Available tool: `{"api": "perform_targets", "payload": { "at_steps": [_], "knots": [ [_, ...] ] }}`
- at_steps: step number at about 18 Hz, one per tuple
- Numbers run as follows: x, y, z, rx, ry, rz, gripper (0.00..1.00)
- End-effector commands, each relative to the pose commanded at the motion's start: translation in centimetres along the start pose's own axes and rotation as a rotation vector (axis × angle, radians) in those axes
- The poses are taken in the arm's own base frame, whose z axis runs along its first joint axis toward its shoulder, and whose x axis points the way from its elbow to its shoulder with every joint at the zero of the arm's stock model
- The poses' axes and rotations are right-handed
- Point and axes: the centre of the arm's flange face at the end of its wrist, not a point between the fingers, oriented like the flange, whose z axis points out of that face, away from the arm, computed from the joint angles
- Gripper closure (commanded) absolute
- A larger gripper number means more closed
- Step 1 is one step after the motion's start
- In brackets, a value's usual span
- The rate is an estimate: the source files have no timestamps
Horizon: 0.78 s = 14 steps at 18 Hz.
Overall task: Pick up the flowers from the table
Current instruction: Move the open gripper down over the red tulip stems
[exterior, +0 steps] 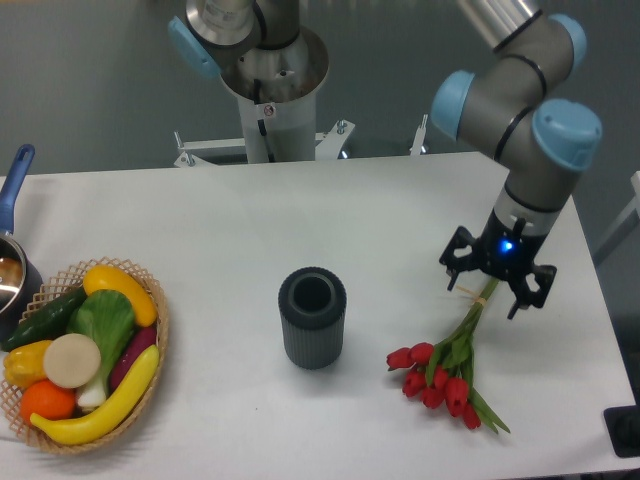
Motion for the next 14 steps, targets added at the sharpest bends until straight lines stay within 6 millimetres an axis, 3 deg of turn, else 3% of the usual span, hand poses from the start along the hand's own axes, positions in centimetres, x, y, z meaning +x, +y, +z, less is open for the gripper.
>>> {"api": "perform_targets", "payload": {
  "at_steps": [2, 7, 14],
  "knots": [
    [-0.1, 0.1, 0.3, -0.003, 0.002, -0.004, 0.0],
    [0.2, -0.9, 3.8, 0.011, -0.016, 0.035, 0.0],
    [0.8, 0.0, 5.7, -0.004, 0.016, 0.03, 0.0]
  ]
}}
